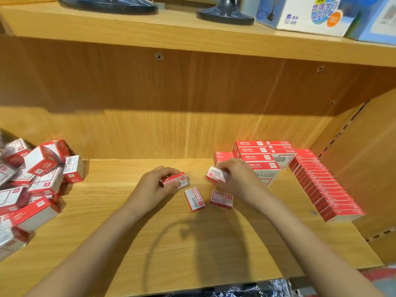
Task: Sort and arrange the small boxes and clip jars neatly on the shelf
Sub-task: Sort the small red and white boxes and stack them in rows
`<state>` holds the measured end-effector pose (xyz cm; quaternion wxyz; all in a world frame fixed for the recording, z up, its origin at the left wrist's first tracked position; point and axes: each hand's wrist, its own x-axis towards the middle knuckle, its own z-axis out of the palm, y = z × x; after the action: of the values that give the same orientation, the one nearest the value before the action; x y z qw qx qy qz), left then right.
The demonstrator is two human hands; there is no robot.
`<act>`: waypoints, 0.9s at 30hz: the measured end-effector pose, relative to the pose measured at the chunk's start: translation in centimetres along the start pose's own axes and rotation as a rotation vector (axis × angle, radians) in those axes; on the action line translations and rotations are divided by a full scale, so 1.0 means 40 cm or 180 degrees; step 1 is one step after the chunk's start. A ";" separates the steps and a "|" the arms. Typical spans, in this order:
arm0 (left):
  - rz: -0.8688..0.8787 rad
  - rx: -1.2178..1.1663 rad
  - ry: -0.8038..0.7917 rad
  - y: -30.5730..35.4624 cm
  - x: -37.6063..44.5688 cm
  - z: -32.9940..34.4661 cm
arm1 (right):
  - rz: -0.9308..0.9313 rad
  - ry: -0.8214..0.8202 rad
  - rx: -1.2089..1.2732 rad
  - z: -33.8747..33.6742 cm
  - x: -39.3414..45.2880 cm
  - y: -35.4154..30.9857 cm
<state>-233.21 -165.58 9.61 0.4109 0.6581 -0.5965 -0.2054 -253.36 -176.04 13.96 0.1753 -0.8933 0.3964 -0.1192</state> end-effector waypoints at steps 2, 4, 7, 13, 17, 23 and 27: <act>0.0044 -0.0301 -0.0591 0.015 0.005 0.003 | 0.0033 -0.0429 -0.0122 -0.011 -0.045 0.015; 0.0172 -0.0260 -0.1120 0.027 0.010 0.020 | 0.0035 -0.0547 -0.0182 -0.004 -0.075 0.022; 0.0421 0.0060 -0.1474 0.037 0.029 0.038 | 0.0196 -0.0530 0.0071 0.005 -0.082 0.017; 0.0261 0.0337 -0.2310 0.052 0.052 0.019 | 0.0371 -0.0607 0.0520 0.007 -0.098 0.029; 0.0292 0.0288 -0.1957 0.050 0.047 0.006 | 0.0049 -0.0356 0.0332 0.013 -0.110 0.022; 0.0236 0.0426 -0.1494 0.027 0.036 -0.005 | -0.0603 0.0701 -0.0876 -0.012 -0.020 0.027; 0.0216 0.0401 -0.1543 0.014 0.022 0.001 | -0.0566 0.0890 -0.1751 0.002 0.022 0.054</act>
<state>-233.38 -166.41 10.22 0.2207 0.5936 -0.7110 -0.3057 -254.21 -178.04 13.08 -0.1401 -0.9132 0.3545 -0.1440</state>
